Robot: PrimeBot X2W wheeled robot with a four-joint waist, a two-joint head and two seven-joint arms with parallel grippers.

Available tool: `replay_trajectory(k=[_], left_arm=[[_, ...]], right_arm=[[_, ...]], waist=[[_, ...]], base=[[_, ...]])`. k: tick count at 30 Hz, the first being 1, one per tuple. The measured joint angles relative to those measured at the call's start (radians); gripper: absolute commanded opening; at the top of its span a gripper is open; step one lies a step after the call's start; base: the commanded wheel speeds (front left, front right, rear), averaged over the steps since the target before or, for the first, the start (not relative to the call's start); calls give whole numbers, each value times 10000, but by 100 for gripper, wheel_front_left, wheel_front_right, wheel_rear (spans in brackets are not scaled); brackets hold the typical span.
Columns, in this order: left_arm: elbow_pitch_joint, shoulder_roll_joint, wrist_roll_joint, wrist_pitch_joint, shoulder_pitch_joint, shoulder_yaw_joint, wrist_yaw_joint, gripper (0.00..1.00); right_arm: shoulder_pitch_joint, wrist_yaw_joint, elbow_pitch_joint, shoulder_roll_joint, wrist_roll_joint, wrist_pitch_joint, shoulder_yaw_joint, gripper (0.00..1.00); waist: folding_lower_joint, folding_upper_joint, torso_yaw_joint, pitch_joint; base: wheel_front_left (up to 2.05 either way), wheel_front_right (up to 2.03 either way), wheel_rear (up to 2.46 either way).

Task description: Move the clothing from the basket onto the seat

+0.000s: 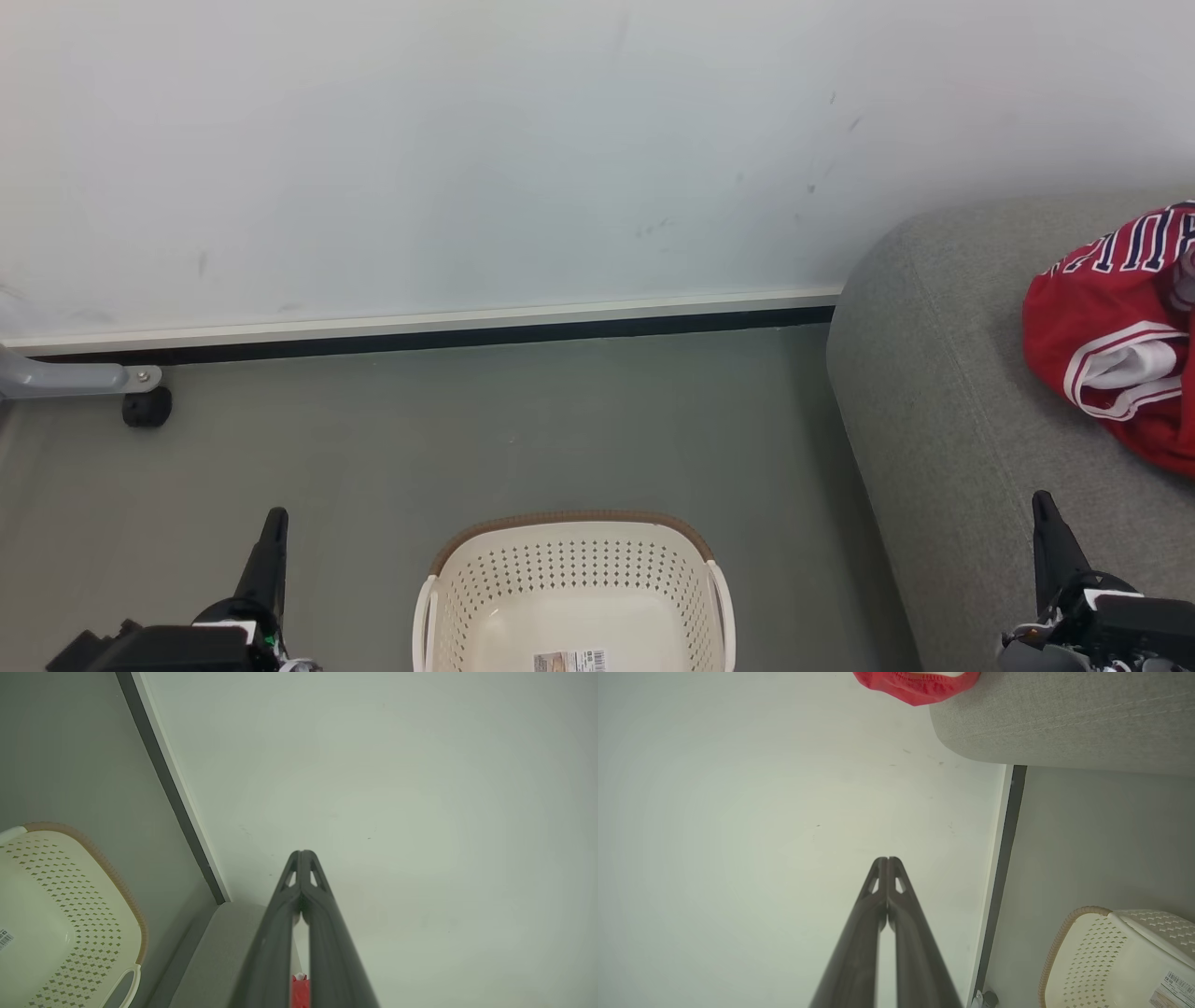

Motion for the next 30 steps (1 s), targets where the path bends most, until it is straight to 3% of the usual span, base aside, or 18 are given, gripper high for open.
replay_trajectory(k=[30], left_arm=[[2,0,0,0,-1,0,0,0]], right_arm=[[4,0,-2,2,0,0,2,0]], waist=[[0,0,0,1]], base=[[0,0,0]])
